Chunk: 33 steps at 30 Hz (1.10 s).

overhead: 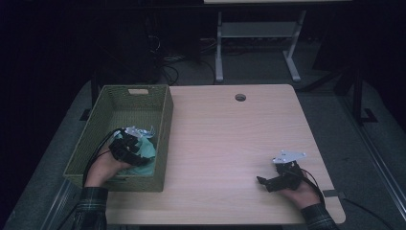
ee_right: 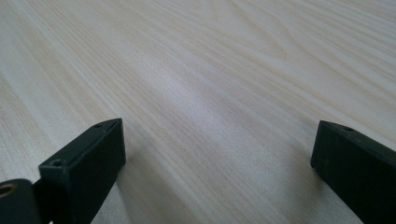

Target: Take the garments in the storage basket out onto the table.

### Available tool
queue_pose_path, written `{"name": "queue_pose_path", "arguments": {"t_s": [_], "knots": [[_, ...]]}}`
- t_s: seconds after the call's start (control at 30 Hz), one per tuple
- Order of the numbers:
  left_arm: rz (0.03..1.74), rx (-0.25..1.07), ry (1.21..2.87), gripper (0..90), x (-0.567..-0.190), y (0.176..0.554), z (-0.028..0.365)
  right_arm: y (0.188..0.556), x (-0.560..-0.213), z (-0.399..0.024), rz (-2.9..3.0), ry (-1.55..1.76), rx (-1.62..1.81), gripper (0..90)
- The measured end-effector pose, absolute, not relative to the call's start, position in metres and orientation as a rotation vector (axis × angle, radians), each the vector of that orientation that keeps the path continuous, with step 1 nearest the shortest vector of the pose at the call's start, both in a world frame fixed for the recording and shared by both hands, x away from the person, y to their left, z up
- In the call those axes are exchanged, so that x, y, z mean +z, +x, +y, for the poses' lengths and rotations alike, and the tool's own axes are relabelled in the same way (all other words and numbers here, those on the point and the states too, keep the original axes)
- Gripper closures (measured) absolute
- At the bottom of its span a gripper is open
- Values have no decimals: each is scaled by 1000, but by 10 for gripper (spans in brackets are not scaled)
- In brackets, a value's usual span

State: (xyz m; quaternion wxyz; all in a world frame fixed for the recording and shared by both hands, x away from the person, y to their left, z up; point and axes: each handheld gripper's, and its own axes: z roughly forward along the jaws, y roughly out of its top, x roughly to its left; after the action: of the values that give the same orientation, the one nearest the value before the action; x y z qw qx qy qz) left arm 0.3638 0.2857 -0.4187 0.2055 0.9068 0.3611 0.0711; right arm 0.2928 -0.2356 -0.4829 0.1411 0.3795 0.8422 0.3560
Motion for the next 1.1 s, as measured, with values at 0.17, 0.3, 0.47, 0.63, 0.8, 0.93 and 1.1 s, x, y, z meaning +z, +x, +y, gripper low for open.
{"name": "queue_pose_path", "arguments": {"t_s": [0.17,0.3,0.47,0.63,0.8,0.93,1.1], "knots": [[1039,190,2563,331,-423,365,285,293,-483,-236,2432,1095,1027,28],[1085,178,2562,371,-425,366,284,293,-483,-236,2432,1096,1028,27],[1123,136,2548,459,-425,367,286,293,-483,-236,2432,1094,1027,27],[1140,106,2525,643,-421,368,289,293,-483,-236,2432,1096,1028,27],[1116,107,2504,803,-417,367,290,293,-483,-236,2431,1096,1028,28],[1137,131,2452,861,-412,367,293,293,-483,-235,2431,1097,1028,28],[1152,178,2356,868,-403,366,299,293,-483,-236,2431,1097,1027,28]]}}
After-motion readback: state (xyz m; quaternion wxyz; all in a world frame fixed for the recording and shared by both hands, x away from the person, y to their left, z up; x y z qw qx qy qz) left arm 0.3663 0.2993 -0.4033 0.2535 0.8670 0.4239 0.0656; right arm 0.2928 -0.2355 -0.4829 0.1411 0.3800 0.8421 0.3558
